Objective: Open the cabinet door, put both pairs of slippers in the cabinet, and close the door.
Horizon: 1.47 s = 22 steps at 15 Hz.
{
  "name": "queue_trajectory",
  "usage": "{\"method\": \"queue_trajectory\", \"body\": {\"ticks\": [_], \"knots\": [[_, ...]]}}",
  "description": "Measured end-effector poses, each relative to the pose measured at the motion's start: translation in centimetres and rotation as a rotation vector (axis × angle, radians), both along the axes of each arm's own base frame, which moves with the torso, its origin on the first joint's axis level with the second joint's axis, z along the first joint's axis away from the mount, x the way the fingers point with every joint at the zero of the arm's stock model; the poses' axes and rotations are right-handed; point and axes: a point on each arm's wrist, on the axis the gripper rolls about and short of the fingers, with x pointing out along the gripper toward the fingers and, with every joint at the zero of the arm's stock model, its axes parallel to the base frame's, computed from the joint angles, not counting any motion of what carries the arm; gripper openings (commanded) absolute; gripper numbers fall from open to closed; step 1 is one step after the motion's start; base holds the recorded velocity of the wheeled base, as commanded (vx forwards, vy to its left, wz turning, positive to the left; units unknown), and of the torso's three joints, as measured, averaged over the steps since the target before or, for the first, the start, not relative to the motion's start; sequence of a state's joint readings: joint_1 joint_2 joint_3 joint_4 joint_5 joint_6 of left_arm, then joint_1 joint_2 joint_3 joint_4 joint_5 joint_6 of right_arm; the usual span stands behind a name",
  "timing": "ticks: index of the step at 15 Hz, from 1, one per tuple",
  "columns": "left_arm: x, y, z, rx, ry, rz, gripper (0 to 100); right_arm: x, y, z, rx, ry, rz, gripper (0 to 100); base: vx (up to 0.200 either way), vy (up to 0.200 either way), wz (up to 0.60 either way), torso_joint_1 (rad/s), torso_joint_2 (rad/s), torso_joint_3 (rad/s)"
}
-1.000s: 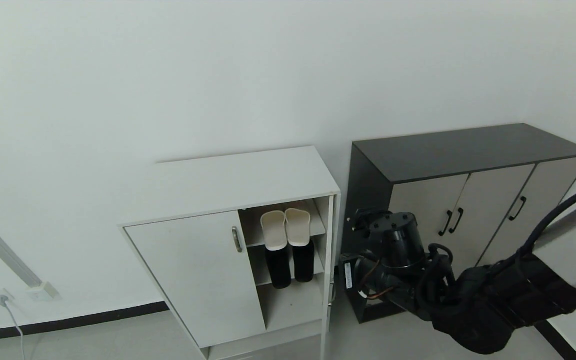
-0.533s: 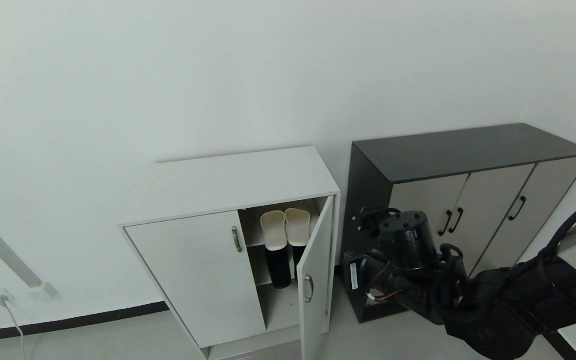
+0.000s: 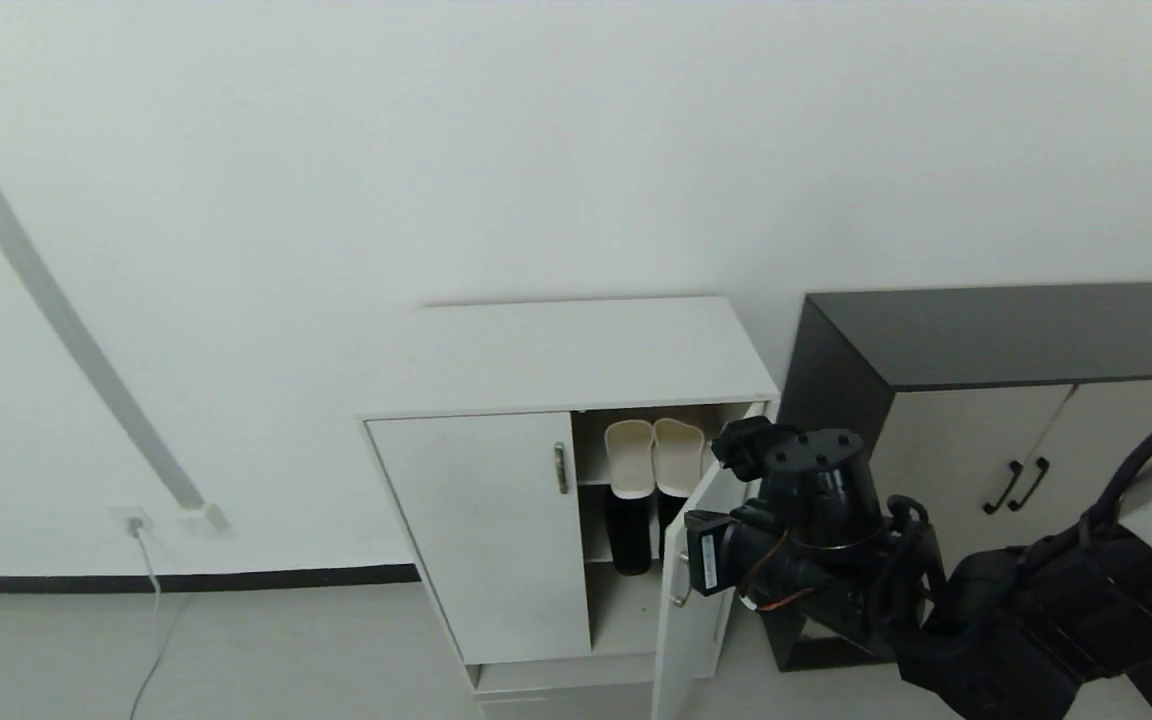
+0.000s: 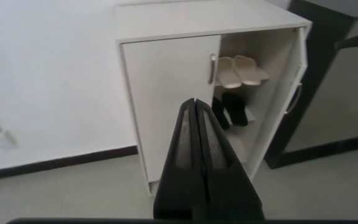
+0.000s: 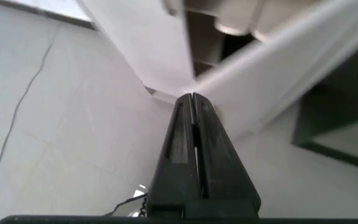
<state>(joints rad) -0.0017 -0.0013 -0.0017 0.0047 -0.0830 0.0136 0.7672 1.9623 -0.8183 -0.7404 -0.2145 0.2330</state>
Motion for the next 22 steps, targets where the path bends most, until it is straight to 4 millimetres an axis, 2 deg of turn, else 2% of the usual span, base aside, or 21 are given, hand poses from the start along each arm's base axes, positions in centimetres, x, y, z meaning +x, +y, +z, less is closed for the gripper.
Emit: {"method": "queue_trajectory", "body": {"ticks": [3,7,12,14,18,22], "knots": [[0.0,0.0,0.0,-0.001,-0.001,0.001,0,-0.1,-0.6,-0.4,0.011,-0.008,0.037,0,0.000,0.000,0.00,0.000,0.00,0.000],[0.0,0.0,0.0,0.000,0.000,0.000,0,-0.5,-2.4,-1.4,-0.032,-0.034,0.038,0,0.000,0.000,0.00,0.000,0.00,0.000],[0.0,0.0,0.0,0.001,0.000,0.000,0,-2.9,-6.0,-2.2,-0.142,0.063,0.011,0,0.000,0.000,0.00,0.000,0.00,0.000],[0.0,0.0,0.0,0.002,0.000,0.000,0,-3.6,-6.9,-2.3,-0.158,0.080,0.005,0,0.200,0.000,0.00,-0.005,0.00,0.002],[0.0,0.0,0.0,0.001,0.000,0.000,0,-4.2,-7.5,-2.7,-0.171,0.098,0.004,0,0.200,0.000,0.00,0.010,0.00,0.002],[0.0,0.0,0.0,0.000,-0.001,0.000,0,-4.2,-7.4,-3.1,-0.179,0.111,0.010,0,0.000,0.000,0.00,0.000,0.00,0.000]]}}
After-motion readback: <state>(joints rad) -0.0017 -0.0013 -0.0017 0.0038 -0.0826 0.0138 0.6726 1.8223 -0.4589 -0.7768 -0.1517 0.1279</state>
